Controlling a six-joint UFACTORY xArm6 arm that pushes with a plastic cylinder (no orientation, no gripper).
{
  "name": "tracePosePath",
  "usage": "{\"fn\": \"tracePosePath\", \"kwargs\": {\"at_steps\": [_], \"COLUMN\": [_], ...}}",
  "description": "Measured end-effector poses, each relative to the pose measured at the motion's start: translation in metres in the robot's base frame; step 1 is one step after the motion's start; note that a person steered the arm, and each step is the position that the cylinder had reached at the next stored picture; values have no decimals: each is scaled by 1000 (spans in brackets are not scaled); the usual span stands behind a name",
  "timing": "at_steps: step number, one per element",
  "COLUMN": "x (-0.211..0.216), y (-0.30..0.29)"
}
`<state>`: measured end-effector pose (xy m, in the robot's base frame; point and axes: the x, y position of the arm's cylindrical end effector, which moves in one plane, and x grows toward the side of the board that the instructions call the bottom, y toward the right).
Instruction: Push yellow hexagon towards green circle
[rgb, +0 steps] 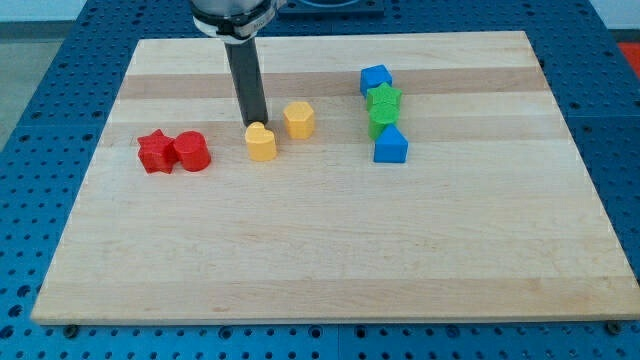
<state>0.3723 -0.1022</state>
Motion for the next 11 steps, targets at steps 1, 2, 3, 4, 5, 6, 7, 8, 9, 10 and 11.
{"fn": "tracePosePath", "kwargs": {"at_steps": [1,2,3,4,5,6,7,8,9,10,11], "x": [3,3,2,0,0,0,0,4,5,5,4], "y": [4,22,39,53,64,68,68,69,79,99,100]}}
